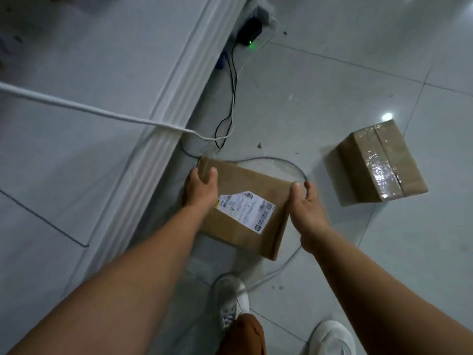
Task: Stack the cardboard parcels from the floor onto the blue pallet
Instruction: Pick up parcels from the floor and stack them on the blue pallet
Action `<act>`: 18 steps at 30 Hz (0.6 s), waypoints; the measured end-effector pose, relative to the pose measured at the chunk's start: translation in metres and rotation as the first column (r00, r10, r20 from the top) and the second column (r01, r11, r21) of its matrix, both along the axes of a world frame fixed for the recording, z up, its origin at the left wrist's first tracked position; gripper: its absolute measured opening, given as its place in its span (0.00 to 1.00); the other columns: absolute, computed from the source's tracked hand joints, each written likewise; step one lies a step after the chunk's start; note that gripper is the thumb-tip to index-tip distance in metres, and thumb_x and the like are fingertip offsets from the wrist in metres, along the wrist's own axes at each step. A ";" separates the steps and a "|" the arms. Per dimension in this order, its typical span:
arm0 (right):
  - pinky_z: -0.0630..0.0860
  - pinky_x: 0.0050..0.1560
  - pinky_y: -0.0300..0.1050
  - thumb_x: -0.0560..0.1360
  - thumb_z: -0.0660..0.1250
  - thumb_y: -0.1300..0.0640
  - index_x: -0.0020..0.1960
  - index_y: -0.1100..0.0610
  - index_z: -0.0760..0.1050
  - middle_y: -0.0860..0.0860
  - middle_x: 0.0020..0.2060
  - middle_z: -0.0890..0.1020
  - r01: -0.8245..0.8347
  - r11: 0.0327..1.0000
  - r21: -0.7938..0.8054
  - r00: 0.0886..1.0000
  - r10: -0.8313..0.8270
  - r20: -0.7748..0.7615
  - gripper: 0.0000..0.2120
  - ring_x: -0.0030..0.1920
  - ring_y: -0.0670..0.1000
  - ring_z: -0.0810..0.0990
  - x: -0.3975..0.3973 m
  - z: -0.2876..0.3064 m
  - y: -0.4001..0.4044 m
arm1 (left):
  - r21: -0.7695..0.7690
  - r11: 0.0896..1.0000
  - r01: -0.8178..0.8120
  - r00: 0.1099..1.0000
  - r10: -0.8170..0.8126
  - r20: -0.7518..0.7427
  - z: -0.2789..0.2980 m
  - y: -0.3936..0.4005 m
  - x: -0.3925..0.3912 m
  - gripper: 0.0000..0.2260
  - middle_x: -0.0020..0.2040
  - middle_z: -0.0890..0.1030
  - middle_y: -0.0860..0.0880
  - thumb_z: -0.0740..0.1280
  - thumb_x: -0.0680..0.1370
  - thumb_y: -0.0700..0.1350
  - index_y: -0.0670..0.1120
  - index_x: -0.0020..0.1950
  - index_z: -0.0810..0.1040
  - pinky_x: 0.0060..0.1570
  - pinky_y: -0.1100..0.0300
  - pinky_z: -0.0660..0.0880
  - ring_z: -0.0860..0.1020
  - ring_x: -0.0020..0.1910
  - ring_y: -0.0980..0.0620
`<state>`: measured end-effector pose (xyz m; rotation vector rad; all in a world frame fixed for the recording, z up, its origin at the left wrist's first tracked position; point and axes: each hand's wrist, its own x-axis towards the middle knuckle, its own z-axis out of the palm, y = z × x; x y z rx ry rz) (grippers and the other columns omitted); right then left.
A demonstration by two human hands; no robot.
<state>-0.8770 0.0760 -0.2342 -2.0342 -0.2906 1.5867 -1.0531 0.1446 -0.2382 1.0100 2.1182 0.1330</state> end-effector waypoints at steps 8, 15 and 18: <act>0.65 0.68 0.62 0.79 0.53 0.39 0.78 0.43 0.43 0.56 0.75 0.59 0.024 0.997 -0.074 0.999 -0.026 -0.027 0.32 0.71 0.62 0.65 -0.009 -0.069 0.018 | -0.040 0.999 0.004 0.996 -0.007 -0.091 -0.054 0.027 -0.012 0.33 0.76 0.61 0.43 0.56 0.78 0.62 0.47 0.78 0.53 0.71 0.42 0.60 0.63 0.72 0.39; 0.69 0.63 0.66 0.75 0.53 0.33 0.76 0.38 0.48 0.57 0.73 0.63 0.140 0.986 -0.090 0.989 -0.143 -0.026 0.32 0.65 0.63 0.70 -0.002 -0.047 -0.003 | 0.002 0.995 -0.102 0.991 0.102 -0.092 -0.020 0.006 -0.002 0.31 0.73 0.59 0.42 0.57 0.78 0.63 0.47 0.76 0.60 0.67 0.44 0.61 0.61 0.70 0.40; 0.70 0.63 0.64 0.70 0.54 0.29 0.75 0.40 0.52 0.54 0.72 0.65 0.189 0.979 -0.074 0.982 -0.189 0.012 0.37 0.65 0.61 0.70 0.014 -0.010 -0.019 | 0.006 0.983 -0.181 0.983 0.182 -0.020 0.019 -0.011 0.016 0.31 0.71 0.60 0.42 0.57 0.77 0.64 0.45 0.73 0.64 0.64 0.46 0.64 0.61 0.69 0.40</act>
